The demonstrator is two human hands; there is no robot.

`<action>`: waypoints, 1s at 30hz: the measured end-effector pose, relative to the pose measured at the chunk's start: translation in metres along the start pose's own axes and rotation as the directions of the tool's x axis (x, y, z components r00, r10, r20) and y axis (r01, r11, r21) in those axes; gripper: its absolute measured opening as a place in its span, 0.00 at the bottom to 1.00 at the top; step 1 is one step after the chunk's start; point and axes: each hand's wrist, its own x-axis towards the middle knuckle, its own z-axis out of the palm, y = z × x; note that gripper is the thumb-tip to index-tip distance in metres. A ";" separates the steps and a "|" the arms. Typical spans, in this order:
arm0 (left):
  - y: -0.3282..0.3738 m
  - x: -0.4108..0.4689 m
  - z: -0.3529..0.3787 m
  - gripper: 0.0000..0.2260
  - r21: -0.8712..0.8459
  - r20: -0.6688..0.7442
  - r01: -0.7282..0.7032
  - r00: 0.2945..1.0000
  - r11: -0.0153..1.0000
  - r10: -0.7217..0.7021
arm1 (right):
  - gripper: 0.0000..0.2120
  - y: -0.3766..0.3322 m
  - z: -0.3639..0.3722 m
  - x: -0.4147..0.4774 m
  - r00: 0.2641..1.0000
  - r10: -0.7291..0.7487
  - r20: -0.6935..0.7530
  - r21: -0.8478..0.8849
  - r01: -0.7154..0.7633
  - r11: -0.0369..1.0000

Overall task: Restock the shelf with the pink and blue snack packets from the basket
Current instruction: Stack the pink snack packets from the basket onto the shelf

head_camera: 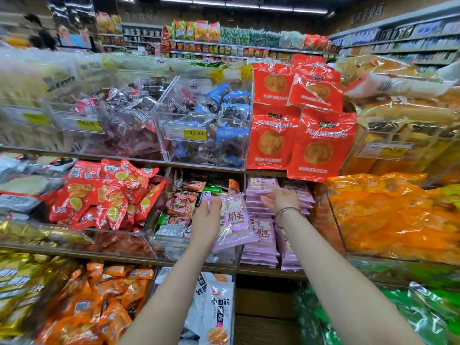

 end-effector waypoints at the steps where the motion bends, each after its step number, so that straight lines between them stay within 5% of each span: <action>1: -0.001 0.001 0.000 0.21 0.000 -0.002 -0.018 1.000 1.000 0.018 | 0.09 -0.002 0.002 0.004 0.999 -0.023 -0.040 -0.134 0.017 0.991; 5: 0.001 0.000 -0.001 0.27 0.009 0.011 -0.029 1.000 1.000 0.029 | 0.18 -0.011 0.000 0.016 0.988 -0.130 -0.078 -0.619 0.054 0.784; 9: -0.002 0.002 -0.001 0.28 0.024 0.009 -0.053 0.999 0.998 0.053 | 0.25 -0.013 -0.007 0.012 0.994 -0.112 -0.021 -0.760 0.057 0.647; 13: -0.002 0.000 -0.001 0.28 -0.003 -0.007 -0.071 0.997 0.997 0.071 | 0.19 -0.004 -0.019 -0.011 0.995 -0.002 0.096 -0.539 0.054 0.841; 18: 0.013 -0.004 0.014 0.26 -0.262 -0.007 0.077 0.997 0.962 -0.082 | 0.15 0.019 -0.037 -0.072 0.882 0.078 0.464 -0.438 0.152 0.886; 23: 0.019 -0.014 0.044 0.25 -0.217 0.096 0.096 0.992 0.971 -0.077 | 0.14 0.021 -0.060 -0.105 0.812 -0.022 0.583 -0.030 0.049 0.998; 25: 0.016 -0.016 0.049 0.22 -0.155 0.064 -0.018 0.998 0.988 0.028 | 0.09 0.026 -0.068 -0.108 0.830 -0.052 0.555 -0.089 0.122 0.989; 27: 0.013 -0.019 0.046 0.19 0.095 0.042 -0.278 0.960 0.956 0.275 | 0.10 0.032 -0.073 -0.103 0.905 -0.088 0.417 -0.105 0.144 0.984; 30: -0.002 -0.021 0.040 0.28 0.557 0.278 -0.569 0.814 0.605 0.510 | 0.09 0.030 -0.084 -0.088 0.980 -0.079 0.184 0.131 0.055 0.990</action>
